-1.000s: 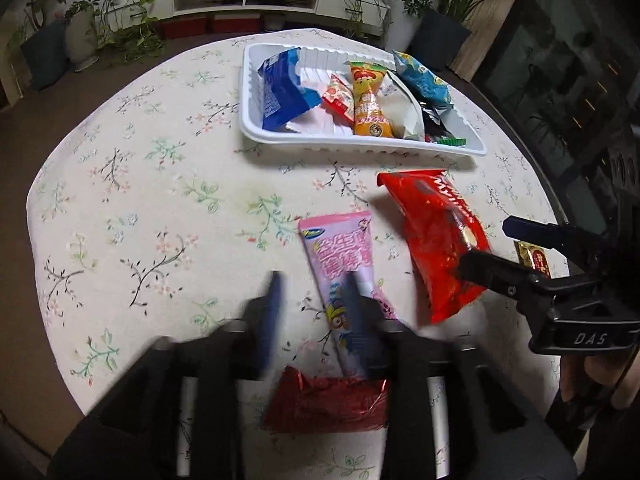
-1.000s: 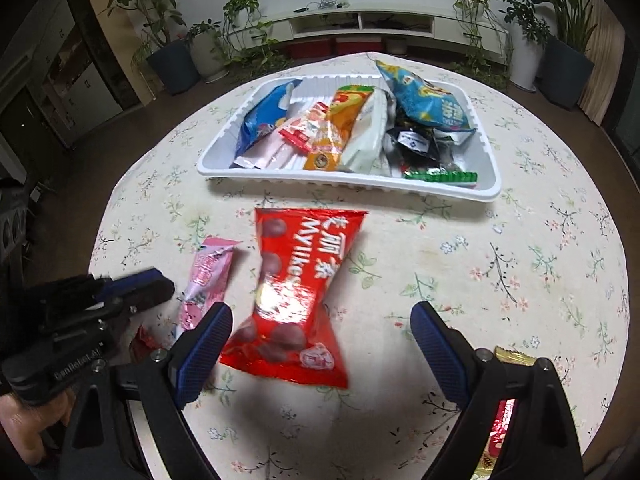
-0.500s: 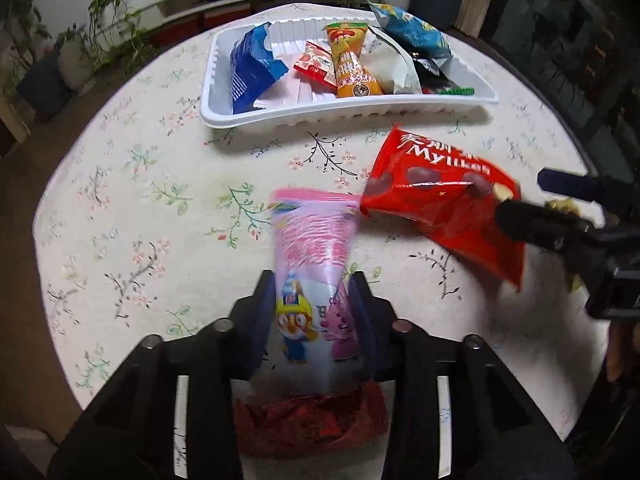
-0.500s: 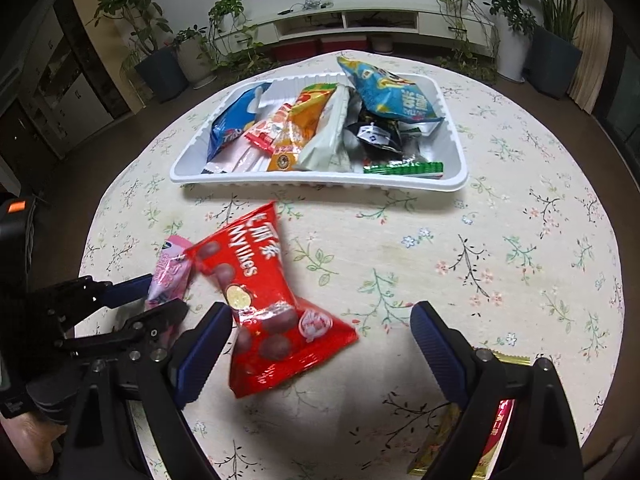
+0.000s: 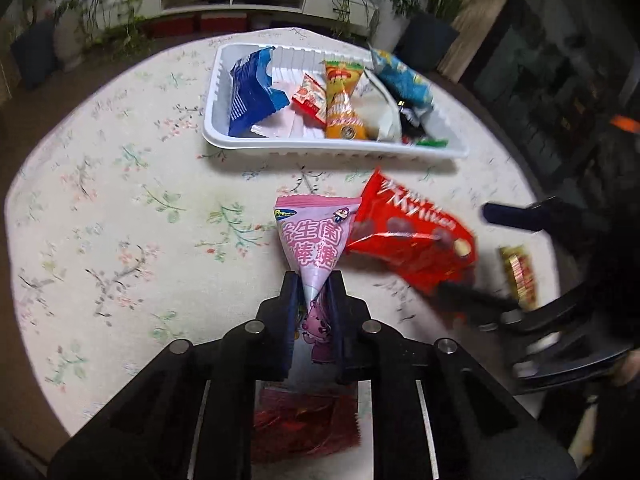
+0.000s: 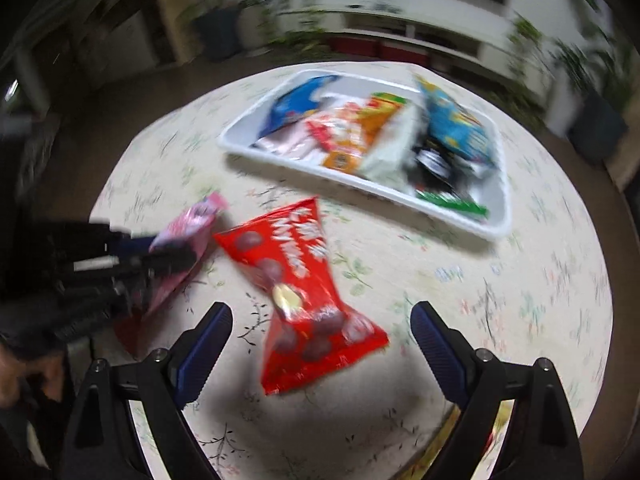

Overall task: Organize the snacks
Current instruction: 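Lift the pink stick with the left gripper while the right gripper grasps and lifts the red Mylikes bag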

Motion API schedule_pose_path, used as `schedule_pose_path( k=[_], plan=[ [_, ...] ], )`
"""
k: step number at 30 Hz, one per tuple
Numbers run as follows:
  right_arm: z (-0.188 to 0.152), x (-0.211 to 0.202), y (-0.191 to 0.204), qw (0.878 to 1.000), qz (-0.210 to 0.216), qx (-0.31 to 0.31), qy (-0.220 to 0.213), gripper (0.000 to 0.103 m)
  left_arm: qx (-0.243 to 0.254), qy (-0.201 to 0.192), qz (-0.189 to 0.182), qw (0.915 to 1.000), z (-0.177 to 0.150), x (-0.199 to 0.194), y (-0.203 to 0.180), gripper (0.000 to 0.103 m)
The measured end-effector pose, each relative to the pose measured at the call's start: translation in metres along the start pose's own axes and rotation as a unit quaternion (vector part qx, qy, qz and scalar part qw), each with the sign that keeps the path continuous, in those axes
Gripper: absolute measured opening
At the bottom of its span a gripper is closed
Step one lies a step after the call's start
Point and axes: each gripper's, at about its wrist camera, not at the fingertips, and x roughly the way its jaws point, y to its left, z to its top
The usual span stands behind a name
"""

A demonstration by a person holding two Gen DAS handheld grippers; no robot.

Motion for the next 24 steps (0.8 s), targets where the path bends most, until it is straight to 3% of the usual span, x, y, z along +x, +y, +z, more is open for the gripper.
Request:
schedule_pose_path(
  k=[4,6,8,12,14,24],
  plan=[
    [0.009,0.019,0.002,0.999,-0.003,-0.017,0.032,0.092,-0.026,-0.012,-0.029,0.9992,0.002,-0.009,0.009,0.013],
    [0.011,0.030,0.001,0.998,0.001,-0.016,0.053,0.084,-0.034,-0.017,-0.036,0.9986,0.002,-0.014,0.014,0.013],
    [0.011,0.039,0.001,0.997,0.008,-0.017,0.074,0.072,-0.041,-0.022,-0.041,0.9981,0.002,-0.018,0.018,0.013],
    [0.013,0.034,-0.003,0.998,0.018,-0.002,0.062,0.056,-0.053,-0.030,-0.051,0.9968,0.001,-0.023,0.025,0.013],
    [0.012,0.031,-0.005,0.998,0.021,0.006,0.056,0.034,-0.058,-0.035,-0.061,0.9958,0.000,-0.027,0.027,0.013],
    [-0.007,0.005,-0.036,0.991,0.081,0.104,0.011,0.028,-0.074,-0.055,-0.086,0.9921,0.002,-0.040,0.029,0.013]
  ],
)
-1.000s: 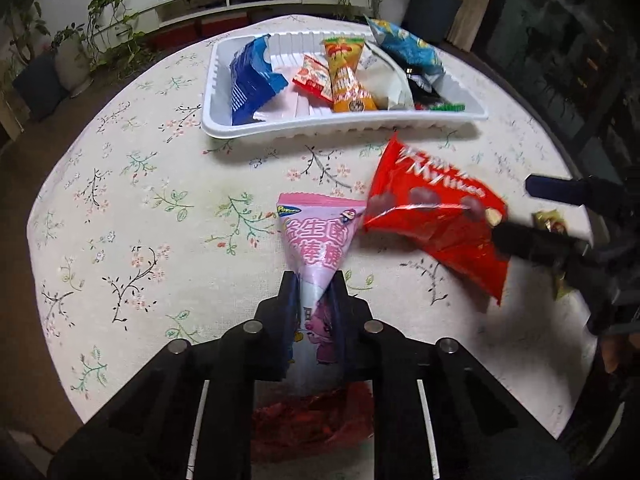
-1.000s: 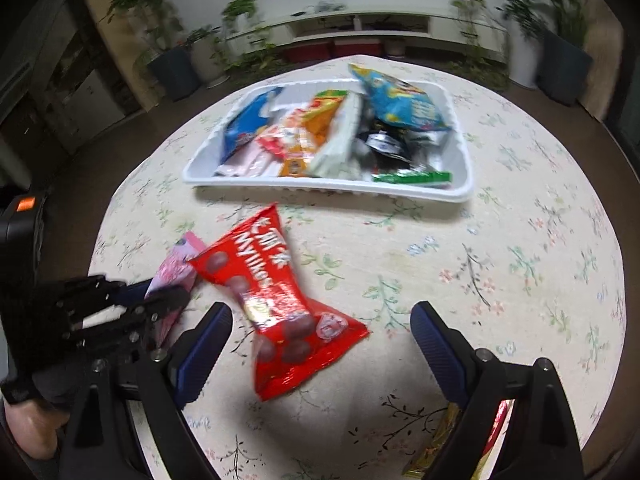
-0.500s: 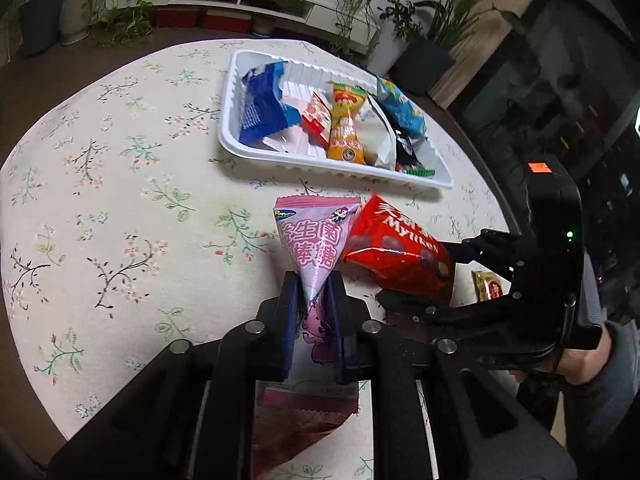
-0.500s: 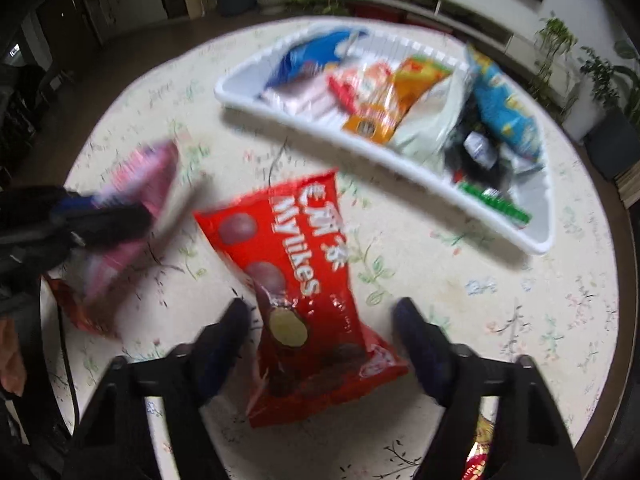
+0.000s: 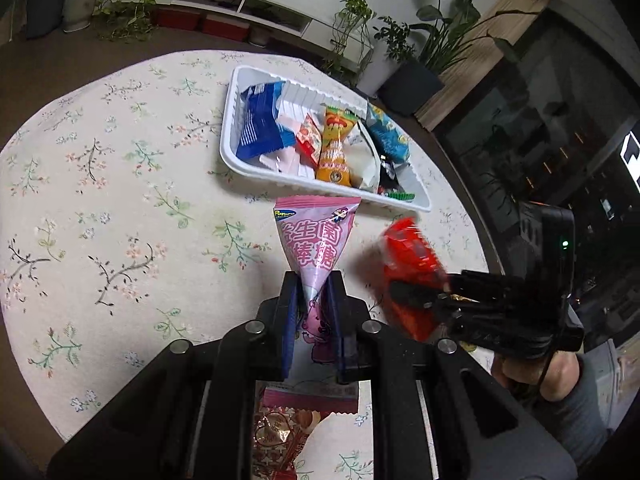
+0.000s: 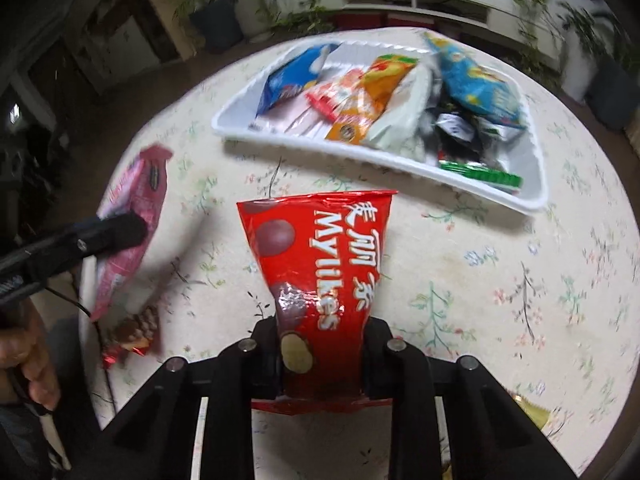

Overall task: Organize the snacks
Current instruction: 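Lift the pink stick with the left gripper while the right gripper grasps and lifts the red Mylikes bag, then lower both held packets into the white tray and open both grippers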

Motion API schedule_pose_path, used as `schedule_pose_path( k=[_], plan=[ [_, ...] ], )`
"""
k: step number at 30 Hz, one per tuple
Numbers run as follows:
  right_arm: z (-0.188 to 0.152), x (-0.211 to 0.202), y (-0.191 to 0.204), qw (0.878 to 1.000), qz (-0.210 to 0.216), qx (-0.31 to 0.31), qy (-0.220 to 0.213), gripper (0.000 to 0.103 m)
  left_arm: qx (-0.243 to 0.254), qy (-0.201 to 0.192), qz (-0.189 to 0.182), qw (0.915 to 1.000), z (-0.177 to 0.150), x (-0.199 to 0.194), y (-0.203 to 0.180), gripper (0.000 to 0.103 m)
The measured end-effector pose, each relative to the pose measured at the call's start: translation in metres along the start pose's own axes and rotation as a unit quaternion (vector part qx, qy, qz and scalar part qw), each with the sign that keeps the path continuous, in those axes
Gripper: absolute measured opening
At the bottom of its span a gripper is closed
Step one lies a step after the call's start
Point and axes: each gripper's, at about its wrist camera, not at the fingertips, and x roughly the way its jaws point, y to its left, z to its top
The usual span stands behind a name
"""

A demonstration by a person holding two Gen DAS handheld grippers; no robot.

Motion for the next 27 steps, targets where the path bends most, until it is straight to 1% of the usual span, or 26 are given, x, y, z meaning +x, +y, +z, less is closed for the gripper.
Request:
schedule_pose_path(
  k=[2,5,7,8,10,12,14,15,17,20,22,23,27],
  plan=[
    [-0.001,-0.017,-0.017,0.999,0.003,0.034,-0.024,0.028,-0.004,-0.008,-0.003,1.0000,0.006,-0.006,0.002,0.013],
    [0.004,-0.041,-0.043,0.995,0.006,0.080,-0.063,0.028,-0.006,-0.017,-0.003,0.9998,0.018,-0.013,0.006,0.013],
    [0.011,-0.065,-0.069,0.986,0.006,0.131,-0.098,0.028,0.000,-0.024,0.001,0.9997,0.030,-0.017,0.006,0.013],
    [0.016,-0.075,-0.079,0.982,-0.004,0.151,-0.115,0.028,0.005,-0.028,0.004,0.9996,0.037,-0.021,0.004,0.013],
    [0.024,-0.090,-0.091,0.975,-0.020,0.173,-0.138,0.028,0.016,-0.035,0.009,0.9992,0.053,-0.024,0.000,0.013],
    [0.043,-0.105,-0.095,0.970,-0.025,0.181,-0.160,0.028,0.028,-0.042,0.016,0.9986,0.078,-0.024,-0.005,0.013],
    [0.061,-0.111,-0.086,0.971,-0.016,0.167,-0.172,0.028,0.037,-0.044,0.016,0.9982,0.104,-0.018,-0.011,0.013],
    [0.076,-0.113,-0.075,0.973,-0.012,0.148,-0.176,0.028,0.042,-0.045,0.018,0.9979,0.115,-0.013,-0.015,0.013],
    [0.094,-0.113,-0.062,0.977,-0.006,0.124,-0.173,0.028,0.049,-0.045,0.017,0.9976,0.137,0.000,-0.022,0.013],
    [0.134,-0.083,-0.039,0.985,0.000,0.096,-0.144,0.028,0.065,-0.027,0.028,0.9972,0.162,0.031,-0.035,0.013],
    [0.149,-0.064,-0.035,0.988,-0.005,0.089,-0.126,0.028,0.071,-0.015,0.034,0.9968,0.170,0.050,-0.037,0.013],
    [0.157,-0.050,-0.032,0.990,-0.006,0.083,-0.110,0.028,0.073,-0.011,0.036,0.9966,0.172,0.059,-0.038,0.013],
    [0.165,-0.011,-0.028,0.995,-0.016,0.068,-0.074,0.028,0.073,0.002,0.045,0.9963,0.176,0.087,-0.034,0.013]
  ],
)
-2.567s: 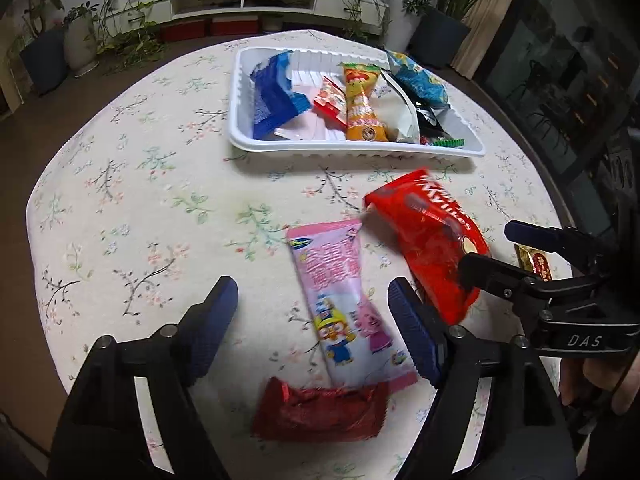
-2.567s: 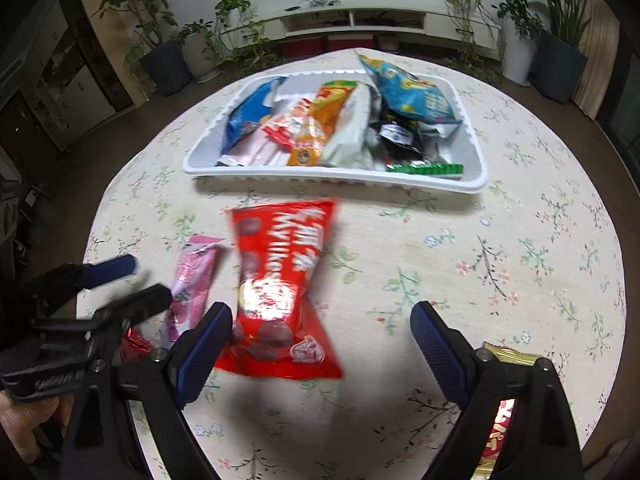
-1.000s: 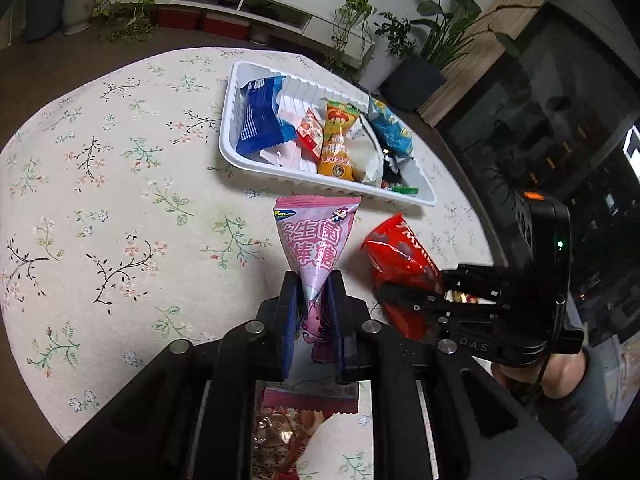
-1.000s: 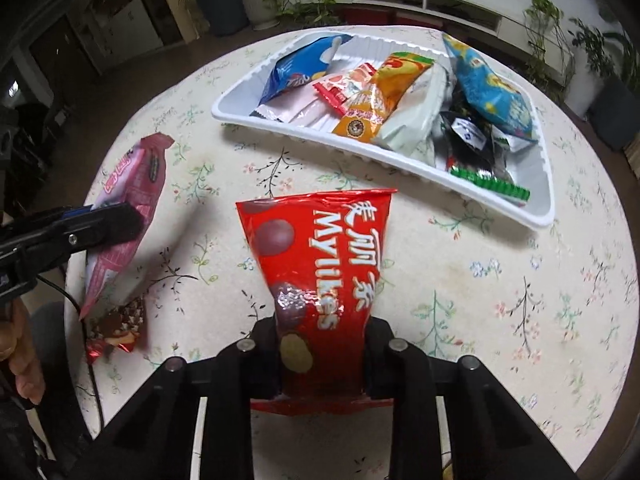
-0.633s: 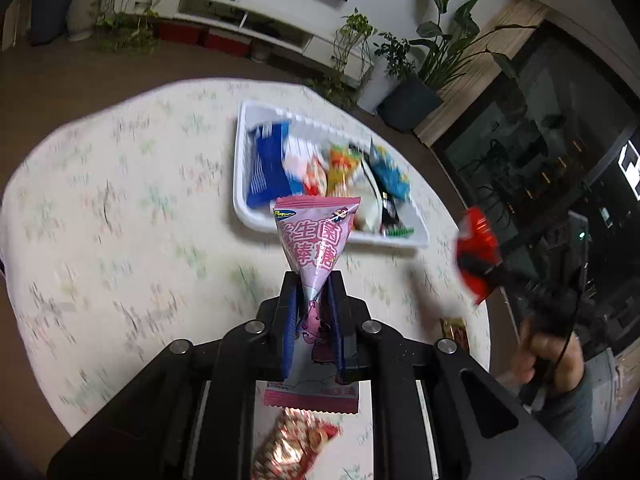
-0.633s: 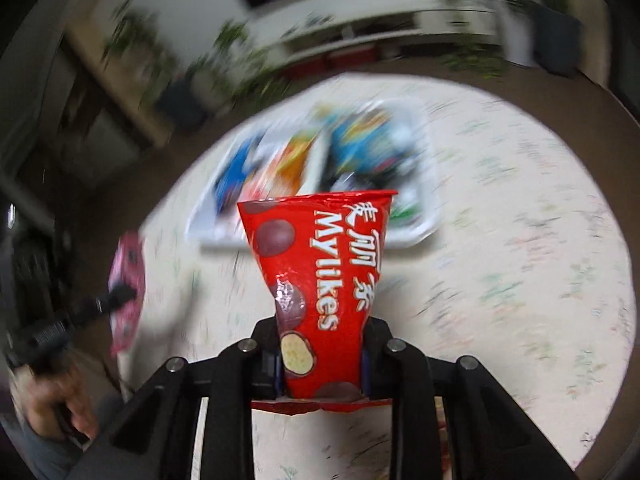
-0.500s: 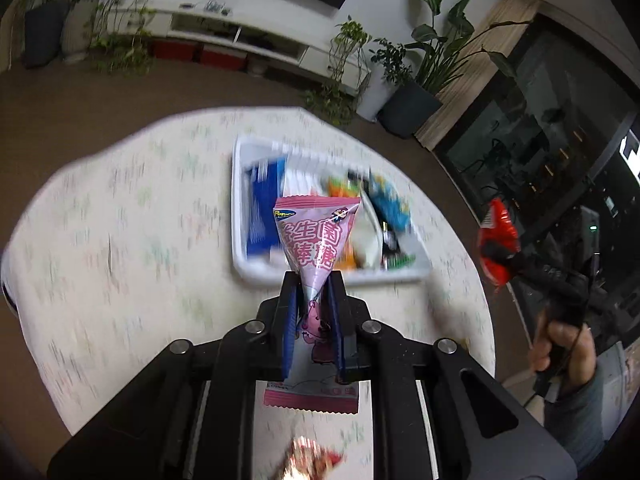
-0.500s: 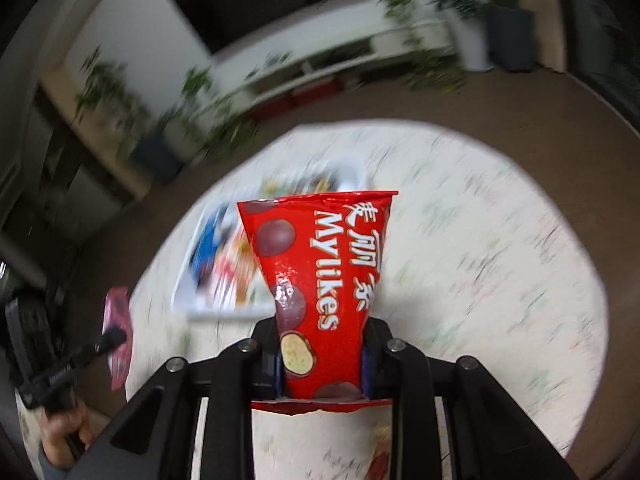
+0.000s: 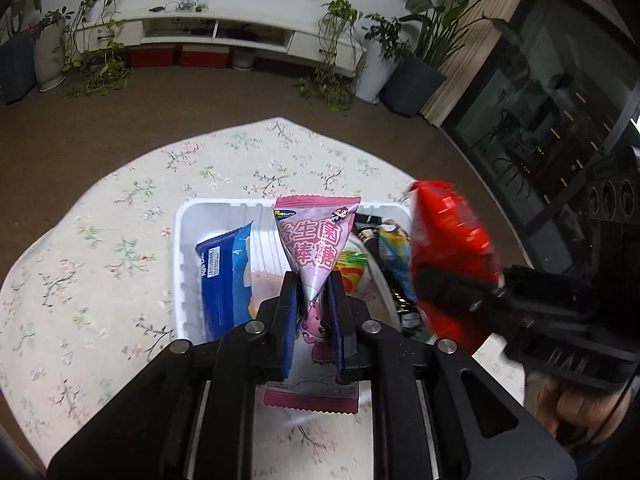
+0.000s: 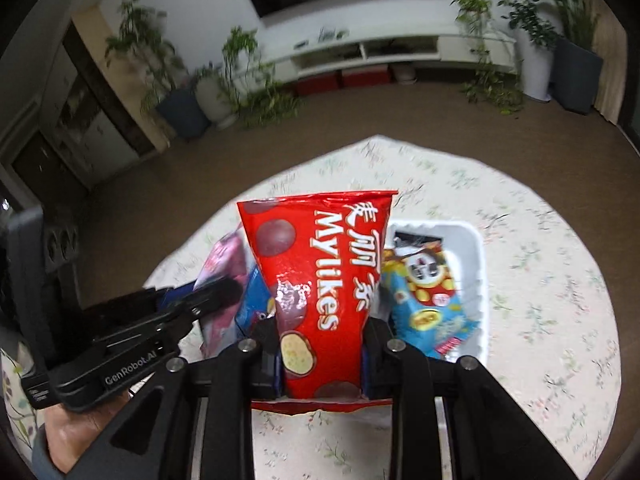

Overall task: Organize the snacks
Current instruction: 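Lower both held packets into the white tray and open both grippers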

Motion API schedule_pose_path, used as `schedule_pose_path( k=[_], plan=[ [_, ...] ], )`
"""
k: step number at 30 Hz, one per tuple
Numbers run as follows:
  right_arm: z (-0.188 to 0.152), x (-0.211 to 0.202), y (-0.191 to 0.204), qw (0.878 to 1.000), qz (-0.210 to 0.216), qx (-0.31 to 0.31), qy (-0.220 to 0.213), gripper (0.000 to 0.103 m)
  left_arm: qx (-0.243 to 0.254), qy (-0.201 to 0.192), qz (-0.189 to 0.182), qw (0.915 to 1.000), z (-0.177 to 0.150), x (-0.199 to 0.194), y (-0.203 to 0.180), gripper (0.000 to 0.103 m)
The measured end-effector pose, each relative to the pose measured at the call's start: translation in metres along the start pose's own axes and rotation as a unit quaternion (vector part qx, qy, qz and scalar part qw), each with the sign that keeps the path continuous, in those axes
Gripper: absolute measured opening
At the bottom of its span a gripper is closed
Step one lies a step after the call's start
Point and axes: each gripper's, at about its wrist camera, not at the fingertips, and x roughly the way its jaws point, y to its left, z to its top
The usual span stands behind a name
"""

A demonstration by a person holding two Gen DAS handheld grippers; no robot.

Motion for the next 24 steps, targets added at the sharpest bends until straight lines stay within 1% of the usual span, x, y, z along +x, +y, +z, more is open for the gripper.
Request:
schedule_pose_path(
  k=[2,5,9,13,20,24],
  plan=[
    [0.001,0.016,-0.003,1.000,-0.003,0.005,0.012,0.028,0.001,0.007,0.000,1.0000,-0.002,0.012,0.000,0.013],
    [0.002,0.036,-0.004,1.000,-0.013,0.005,0.024,0.029,0.006,0.014,0.010,0.9998,-0.006,0.031,0.001,0.013],
    [-0.006,0.050,-0.002,0.999,-0.024,0.002,0.034,0.028,0.003,0.019,0.017,0.9997,-0.009,0.047,0.007,0.013],
    [-0.009,0.066,-0.003,0.999,-0.027,0.008,0.043,0.029,-0.003,0.027,0.024,0.9993,-0.013,0.062,0.014,0.014],
    [-0.013,0.068,-0.005,0.999,-0.028,0.009,0.039,0.030,-0.010,0.021,0.029,0.9993,-0.017,0.072,0.024,0.015],
    [-0.012,0.067,-0.008,0.999,-0.025,0.019,0.038,0.032,-0.019,0.021,0.028,0.9992,-0.024,0.065,0.022,0.020]
  ],
)
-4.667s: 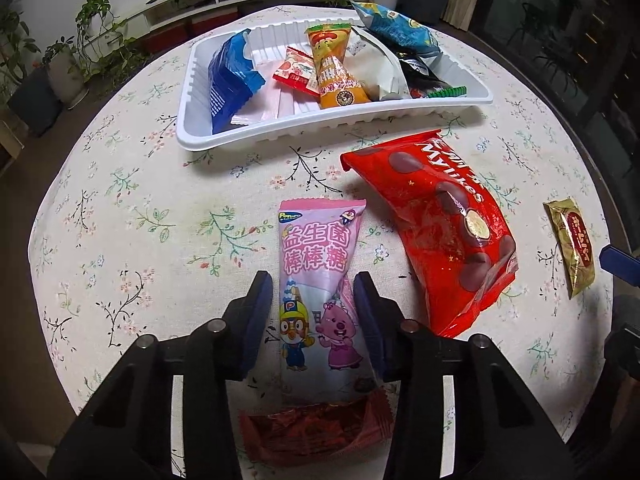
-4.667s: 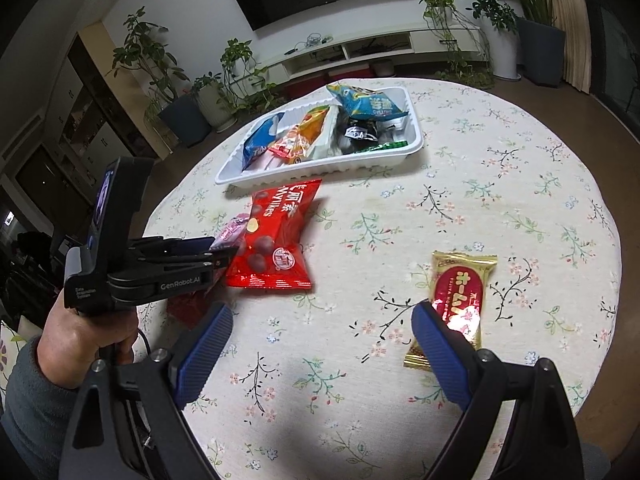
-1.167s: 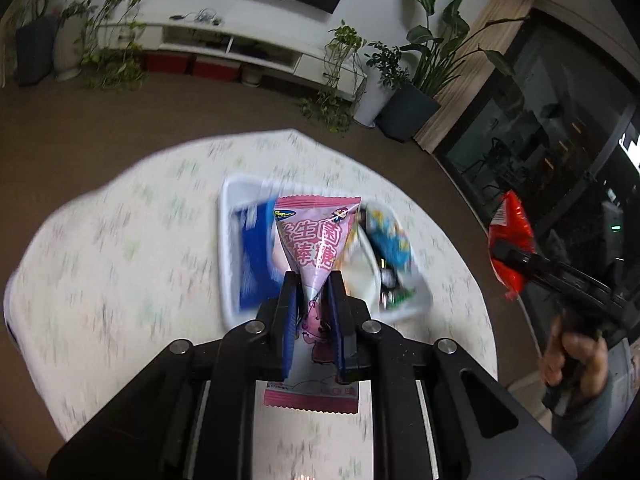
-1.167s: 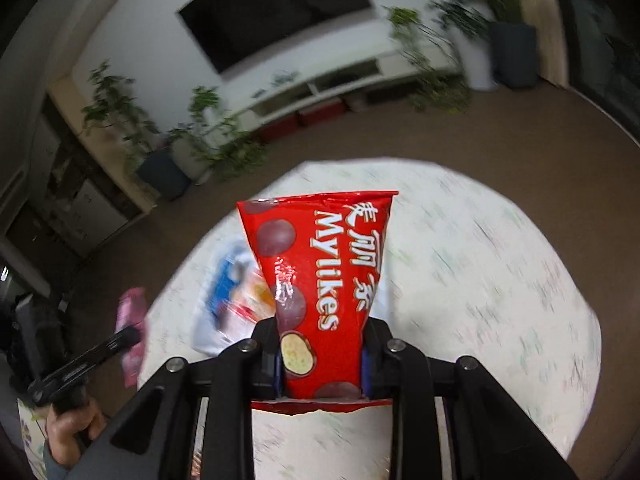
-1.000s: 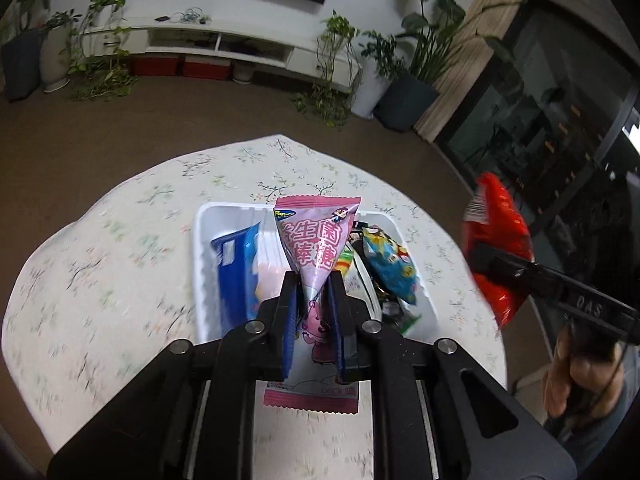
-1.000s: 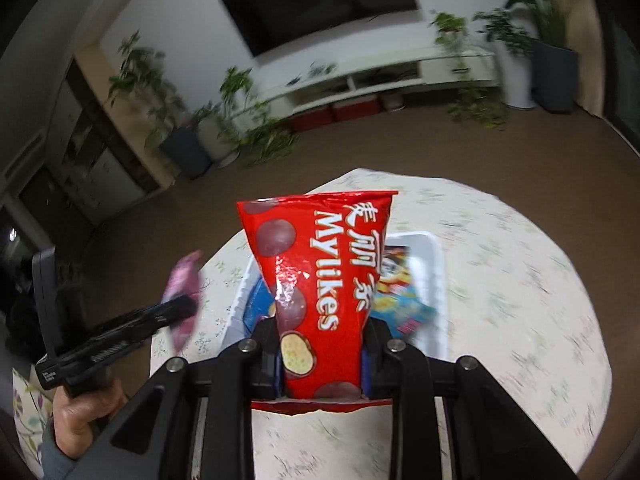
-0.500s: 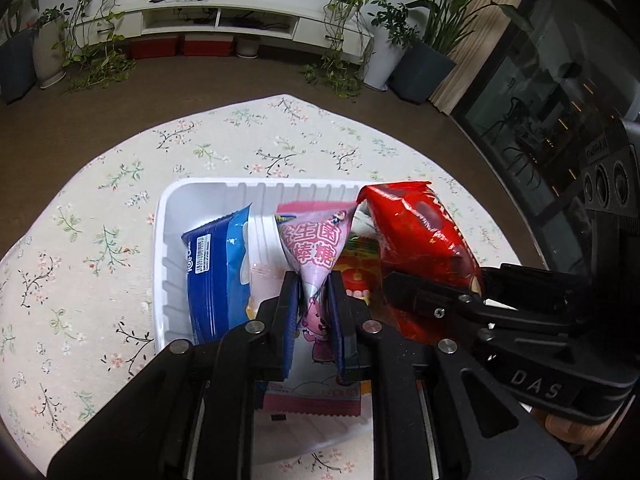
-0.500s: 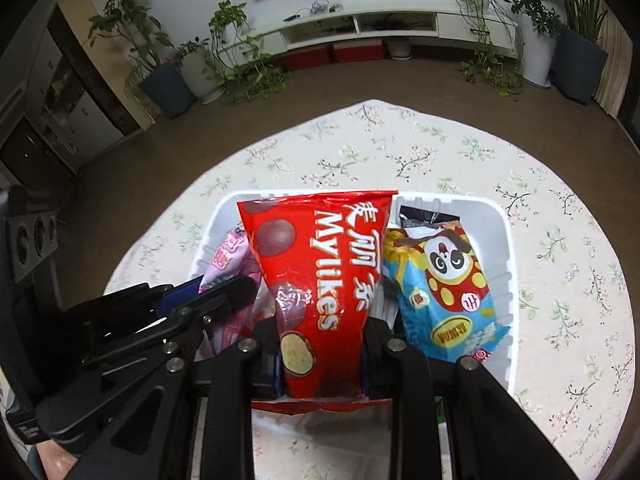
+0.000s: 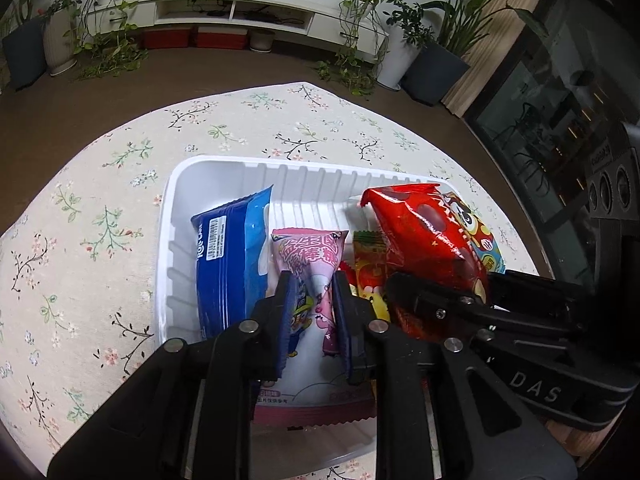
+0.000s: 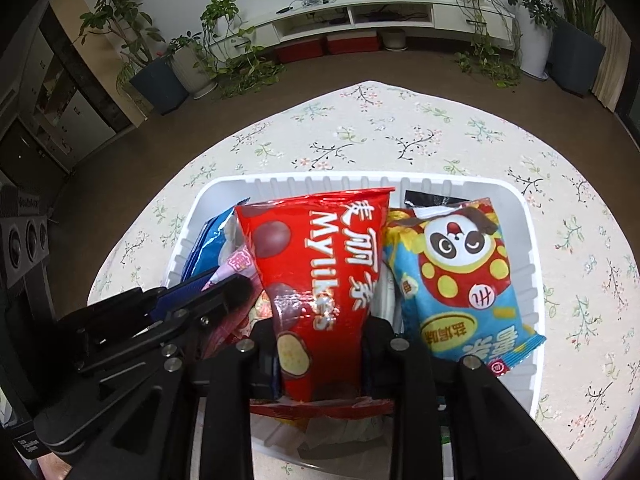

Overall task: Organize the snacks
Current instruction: 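Lower both held packets into the white tray and open both grippers, then withdraw both grippers from the tray back over the remaining candies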

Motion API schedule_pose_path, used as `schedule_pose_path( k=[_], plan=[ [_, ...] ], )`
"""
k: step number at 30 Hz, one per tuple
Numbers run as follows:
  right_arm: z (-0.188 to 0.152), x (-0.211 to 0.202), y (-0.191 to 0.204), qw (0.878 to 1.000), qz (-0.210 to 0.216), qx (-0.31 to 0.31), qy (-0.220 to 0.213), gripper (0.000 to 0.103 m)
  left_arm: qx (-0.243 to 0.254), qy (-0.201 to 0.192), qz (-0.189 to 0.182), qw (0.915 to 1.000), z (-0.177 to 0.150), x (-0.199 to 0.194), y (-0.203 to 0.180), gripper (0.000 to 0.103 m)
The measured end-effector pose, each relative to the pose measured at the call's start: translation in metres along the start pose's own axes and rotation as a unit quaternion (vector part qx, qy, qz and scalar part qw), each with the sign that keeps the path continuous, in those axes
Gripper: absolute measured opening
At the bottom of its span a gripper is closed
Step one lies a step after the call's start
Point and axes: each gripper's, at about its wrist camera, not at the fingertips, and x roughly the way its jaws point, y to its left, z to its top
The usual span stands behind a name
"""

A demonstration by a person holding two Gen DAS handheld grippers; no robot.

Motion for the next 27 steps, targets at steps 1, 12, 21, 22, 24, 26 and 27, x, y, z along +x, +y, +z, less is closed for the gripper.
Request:
schedule_pose_path(
  k=[1,12,21,22,24,26,27],
  plan=[
    [0.000,-0.001,-0.001,1.000,-0.001,0.003,0.000,0.033,-0.003,0.000,0.001,1.0000,0.000,0.000,0.001,0.022],
    [-0.001,-0.013,0.000,1.000,-0.007,0.002,-0.011,0.044,-0.008,-0.001,-0.004,1.0000,-0.005,-0.010,0.006,0.027],
    [-0.006,-0.036,-0.007,0.999,-0.002,0.016,-0.032,0.057,-0.004,-0.005,-0.011,0.9999,-0.012,-0.019,-0.003,0.060],
    [-0.007,-0.041,-0.008,0.999,-0.002,0.016,-0.037,0.058,-0.001,-0.007,-0.011,0.9999,-0.013,-0.021,-0.005,0.062],
    [-0.009,-0.047,-0.008,0.999,0.001,0.013,-0.041,0.058,0.004,-0.008,-0.014,0.9999,-0.016,-0.024,-0.010,0.063],
    [-0.011,-0.051,-0.006,0.999,0.001,0.009,-0.044,0.059,0.007,-0.008,-0.016,0.9998,-0.018,-0.028,-0.014,0.064],
    [-0.013,-0.055,-0.005,0.999,0.001,0.006,-0.047,0.059,0.007,-0.008,-0.018,0.9998,-0.019,-0.031,-0.015,0.065]
  ],
)
